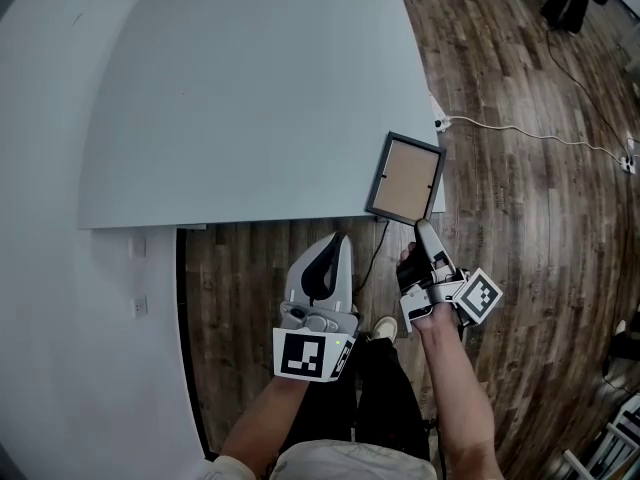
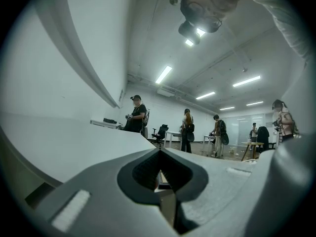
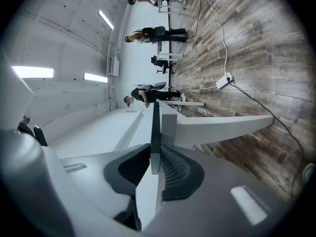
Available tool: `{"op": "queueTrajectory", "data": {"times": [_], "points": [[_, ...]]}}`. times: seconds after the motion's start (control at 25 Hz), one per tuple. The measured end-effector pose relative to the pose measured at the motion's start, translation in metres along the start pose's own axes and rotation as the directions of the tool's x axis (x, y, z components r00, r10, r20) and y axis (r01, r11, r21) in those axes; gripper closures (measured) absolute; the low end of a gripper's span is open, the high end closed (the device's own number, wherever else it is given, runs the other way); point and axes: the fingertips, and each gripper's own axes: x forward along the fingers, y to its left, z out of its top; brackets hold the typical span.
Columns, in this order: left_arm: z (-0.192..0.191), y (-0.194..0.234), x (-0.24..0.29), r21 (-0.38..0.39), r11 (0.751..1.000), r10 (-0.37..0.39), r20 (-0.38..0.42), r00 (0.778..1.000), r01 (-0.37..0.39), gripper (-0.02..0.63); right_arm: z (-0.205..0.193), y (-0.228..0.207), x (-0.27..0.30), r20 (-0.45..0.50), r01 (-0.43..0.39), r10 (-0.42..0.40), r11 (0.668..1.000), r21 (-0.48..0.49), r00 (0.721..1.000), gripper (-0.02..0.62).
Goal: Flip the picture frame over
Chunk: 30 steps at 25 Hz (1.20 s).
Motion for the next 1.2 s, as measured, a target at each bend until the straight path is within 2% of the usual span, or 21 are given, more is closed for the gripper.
{"op": "queueTrajectory", "data": {"times": [0.16,0.28,0.4,0.8,1.2], "points": [[-0.002,-0.003,0.000,-0.003,1.000,-0.003,0.002,1.000,0.003,0.606,0.003,0.000,-0.001,0.017,-0.001,0.001,1.000,-0.014,1.000,0.491],[-0.005,-0.005,-0.003,-0.003,1.000,-0.002,-0.004,1.000,0.002,0.606,0.004,0.003,-0.004,0.016,-0.022,0.023,0.999,-0.037,1.000,0.414],[-0.002,0.002,-0.003,-0.007,1.000,-0.001,-0.004,1.000,0.001,0.606,-0.001,0.008,0.000,0.006,-0.020,0.020,0.998,-0.062,1.000,0.388],[0.016,-0.003,-0.004,0.003,1.000,-0.012,0.023,1.000,0.012,0.606,0.006,0.008,-0.017,0.023,0.034,-0.032,0.996,-0.086,0.999,0.379],[0.037,-0.013,-0.007,0.018,0.999,-0.037,0.057,0.998,0.036,0.606,0.017,0.025,-0.032,0.062,0.032,-0.025,0.993,-0.109,0.998,0.380]]}}
